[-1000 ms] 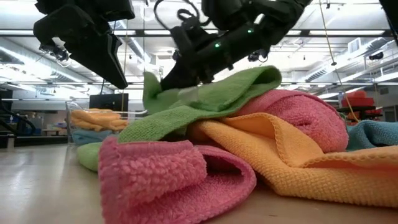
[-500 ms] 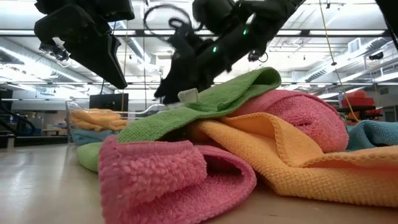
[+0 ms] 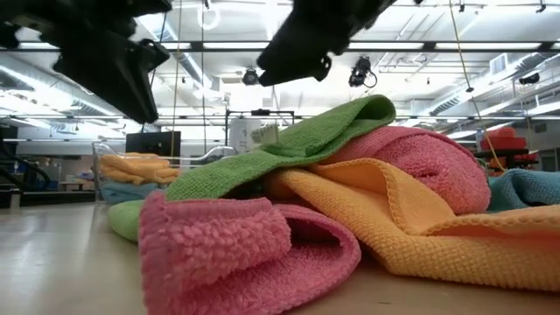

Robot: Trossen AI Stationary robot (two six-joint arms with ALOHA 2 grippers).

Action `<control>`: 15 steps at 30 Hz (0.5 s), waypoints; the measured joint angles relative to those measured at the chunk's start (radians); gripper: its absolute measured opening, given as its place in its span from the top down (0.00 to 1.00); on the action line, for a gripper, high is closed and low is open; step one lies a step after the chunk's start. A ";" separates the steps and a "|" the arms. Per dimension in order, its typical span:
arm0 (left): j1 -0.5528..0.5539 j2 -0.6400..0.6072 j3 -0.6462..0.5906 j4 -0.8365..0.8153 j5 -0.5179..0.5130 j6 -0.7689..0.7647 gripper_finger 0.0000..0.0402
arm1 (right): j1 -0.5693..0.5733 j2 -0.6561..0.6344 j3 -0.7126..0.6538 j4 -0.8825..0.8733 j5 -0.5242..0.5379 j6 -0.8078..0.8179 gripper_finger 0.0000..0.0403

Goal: Fold microfiber towels
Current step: Fold the left green microfiber towel

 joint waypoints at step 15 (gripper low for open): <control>-0.115 0.234 0.000 0.088 0.000 0.085 0.61 | 0.268 0.089 -0.001 0.000 0.348 -0.093 0.49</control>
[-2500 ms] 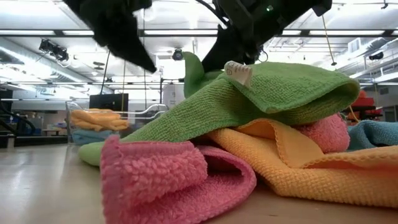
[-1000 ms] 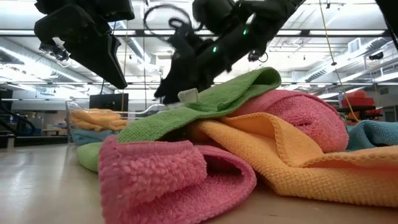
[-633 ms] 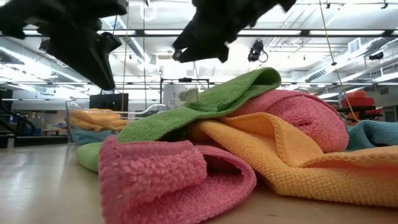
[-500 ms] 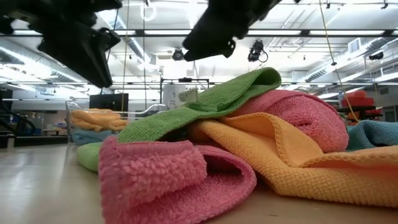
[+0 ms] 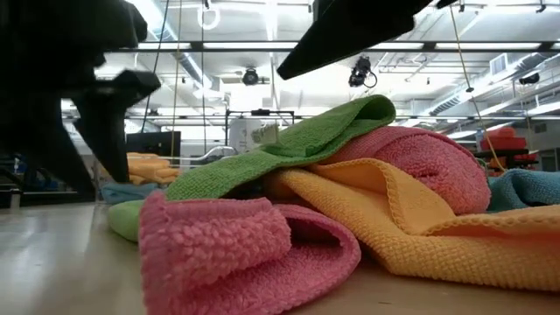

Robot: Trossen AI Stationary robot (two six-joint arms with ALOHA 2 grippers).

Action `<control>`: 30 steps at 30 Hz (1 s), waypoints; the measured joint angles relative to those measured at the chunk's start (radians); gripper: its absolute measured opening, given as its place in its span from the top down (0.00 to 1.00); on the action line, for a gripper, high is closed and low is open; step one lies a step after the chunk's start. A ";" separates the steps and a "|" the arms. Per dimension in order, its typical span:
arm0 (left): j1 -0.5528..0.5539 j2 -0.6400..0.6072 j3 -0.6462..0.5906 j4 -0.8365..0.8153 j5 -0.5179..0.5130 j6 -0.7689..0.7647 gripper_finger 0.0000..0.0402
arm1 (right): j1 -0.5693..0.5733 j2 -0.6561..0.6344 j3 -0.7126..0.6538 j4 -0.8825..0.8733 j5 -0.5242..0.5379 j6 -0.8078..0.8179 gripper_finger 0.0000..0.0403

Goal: Fold microfiber towels
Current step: Fold the left green microfiber towel

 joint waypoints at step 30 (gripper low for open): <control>0.030 -0.088 0.098 0.085 0.096 -0.075 0.98 | 0.003 0.000 0.000 -0.010 0.012 0.085 0.49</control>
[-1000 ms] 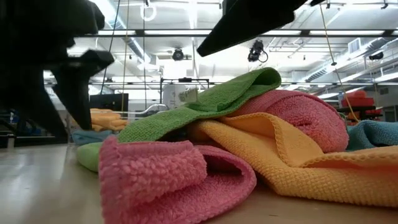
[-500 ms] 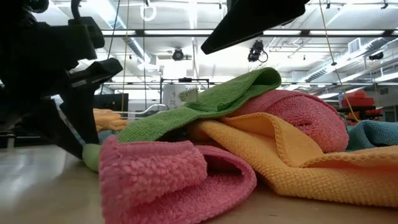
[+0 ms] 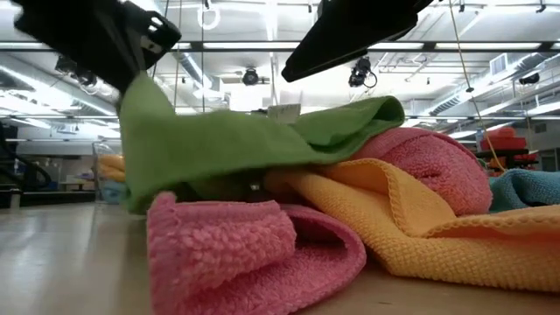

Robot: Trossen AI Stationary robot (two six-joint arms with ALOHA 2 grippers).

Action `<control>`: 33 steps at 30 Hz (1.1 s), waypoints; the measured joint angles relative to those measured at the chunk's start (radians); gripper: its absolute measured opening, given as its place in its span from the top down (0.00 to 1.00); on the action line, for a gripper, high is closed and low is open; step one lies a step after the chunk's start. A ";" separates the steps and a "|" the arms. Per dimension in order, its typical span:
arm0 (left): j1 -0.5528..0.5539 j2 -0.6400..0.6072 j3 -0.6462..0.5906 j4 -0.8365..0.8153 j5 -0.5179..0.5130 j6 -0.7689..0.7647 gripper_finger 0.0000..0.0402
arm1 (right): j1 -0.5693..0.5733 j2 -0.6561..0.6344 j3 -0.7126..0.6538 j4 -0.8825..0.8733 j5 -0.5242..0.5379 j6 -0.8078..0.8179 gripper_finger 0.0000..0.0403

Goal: Fold microfiber towels
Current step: Fold the left green microfiber towel

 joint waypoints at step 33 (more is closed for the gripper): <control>0.146 0.031 -0.008 -0.211 -0.089 -0.072 0.63 | -0.023 0.000 0.000 -0.015 -0.021 0.060 0.49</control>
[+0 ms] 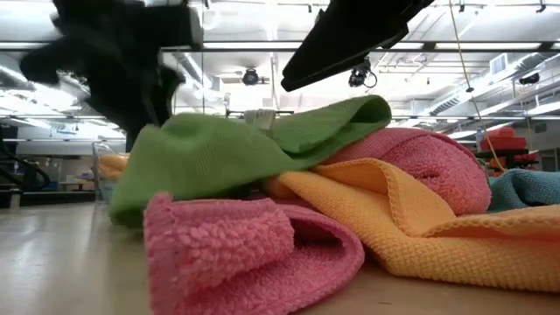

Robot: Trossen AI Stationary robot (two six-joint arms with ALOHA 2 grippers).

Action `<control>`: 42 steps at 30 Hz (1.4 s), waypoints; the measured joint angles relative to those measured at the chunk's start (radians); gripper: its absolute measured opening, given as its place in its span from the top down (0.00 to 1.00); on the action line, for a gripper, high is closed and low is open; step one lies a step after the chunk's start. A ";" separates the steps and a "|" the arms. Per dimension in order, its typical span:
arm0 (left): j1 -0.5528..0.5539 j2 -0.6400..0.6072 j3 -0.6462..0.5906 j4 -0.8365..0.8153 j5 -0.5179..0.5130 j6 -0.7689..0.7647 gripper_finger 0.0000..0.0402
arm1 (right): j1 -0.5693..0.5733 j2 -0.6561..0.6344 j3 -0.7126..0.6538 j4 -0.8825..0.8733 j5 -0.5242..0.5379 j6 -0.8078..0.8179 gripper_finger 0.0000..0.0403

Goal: Fold microfiber towels
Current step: Fold the left green microfiber towel

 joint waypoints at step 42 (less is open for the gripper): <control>-0.163 0.255 0.071 0.230 0.041 0.115 0.54 | 0.001 0.000 0.000 0.006 0.021 -0.008 0.49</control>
